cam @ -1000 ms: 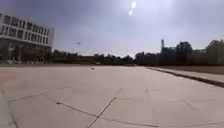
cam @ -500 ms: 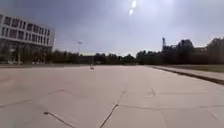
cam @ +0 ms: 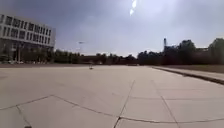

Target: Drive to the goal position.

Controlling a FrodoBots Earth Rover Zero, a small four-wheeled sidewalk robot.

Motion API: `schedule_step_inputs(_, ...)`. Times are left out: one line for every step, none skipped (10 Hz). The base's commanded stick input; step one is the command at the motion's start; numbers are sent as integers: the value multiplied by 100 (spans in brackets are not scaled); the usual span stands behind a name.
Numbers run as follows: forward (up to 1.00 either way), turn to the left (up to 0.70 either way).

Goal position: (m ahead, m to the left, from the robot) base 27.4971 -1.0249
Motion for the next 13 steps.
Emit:
schedule_step_inputs(70,-5)
schedule_step_inputs(70,-21)
schedule_step_inputs(70,-29)
schedule_step_inputs(70,-28)
schedule_step_inputs(70,-11)
schedule_step_inputs(70,-1)
schedule_step_inputs(70,-1)
schedule_step_inputs(70,-1)
schedule_step_inputs(70,-1)
schedule_step_inputs(70,-1)
schedule_step_inputs(70,-1)
schedule_step_inputs(70,-1)
schedule_step_inputs(70,-1)
